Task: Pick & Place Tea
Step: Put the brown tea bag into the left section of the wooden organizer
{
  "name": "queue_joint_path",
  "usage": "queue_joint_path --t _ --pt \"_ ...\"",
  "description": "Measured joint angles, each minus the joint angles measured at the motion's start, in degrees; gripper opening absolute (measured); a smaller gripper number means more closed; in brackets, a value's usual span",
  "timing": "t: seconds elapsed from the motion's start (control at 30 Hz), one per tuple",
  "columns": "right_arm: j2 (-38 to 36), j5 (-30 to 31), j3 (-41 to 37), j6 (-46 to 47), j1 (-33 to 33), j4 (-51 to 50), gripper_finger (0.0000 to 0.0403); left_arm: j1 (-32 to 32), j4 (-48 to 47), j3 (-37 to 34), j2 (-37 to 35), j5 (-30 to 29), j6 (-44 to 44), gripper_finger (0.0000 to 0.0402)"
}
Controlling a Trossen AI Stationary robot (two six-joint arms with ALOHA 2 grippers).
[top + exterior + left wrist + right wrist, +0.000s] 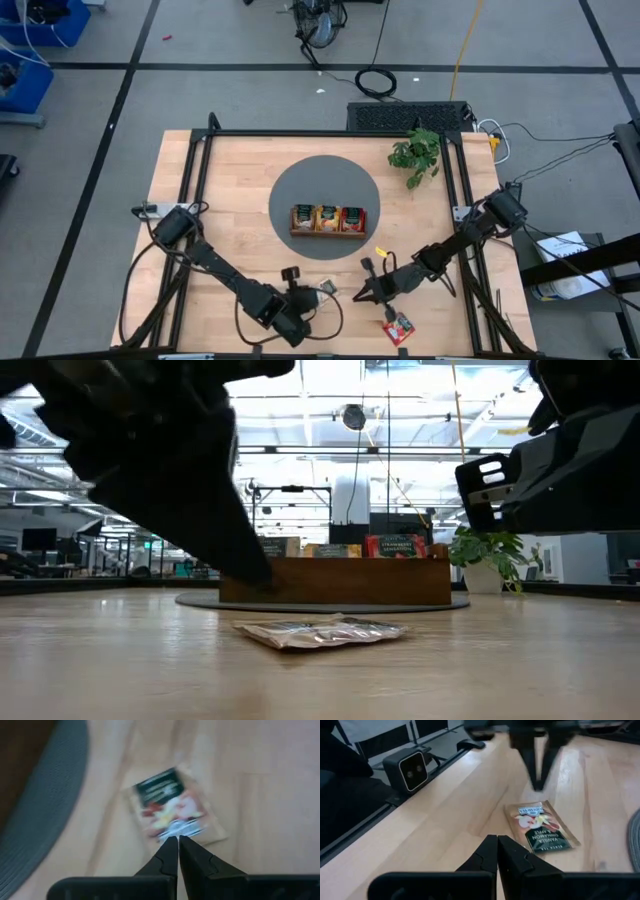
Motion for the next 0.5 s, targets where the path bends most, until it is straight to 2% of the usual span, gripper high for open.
queue_joint_path --t 0.1,0.23,0.43,0.5 --pt "-0.1 0.0 0.0 -0.6 0.2 0.3 0.0 0.3 -4.4 -0.1 0.0 -2.8 -4.0 0.0024" --pt "-0.1 0.0 0.0 -0.6 0.2 0.0 0.0 1.5 -6.4 0.0 1.0 -3.5 -8.5 0.0024" --pt "-0.1 0.0 0.0 -0.4 0.2 0.0 0.0 3.0 -4.1 0.0 2.6 1.3 -8.6 0.0024" --pt "-0.1 0.0 -0.1 -0.3 0.2 -0.2 0.0 3.2 -3.0 0.1 3.1 1.2 -8.1 0.0024"
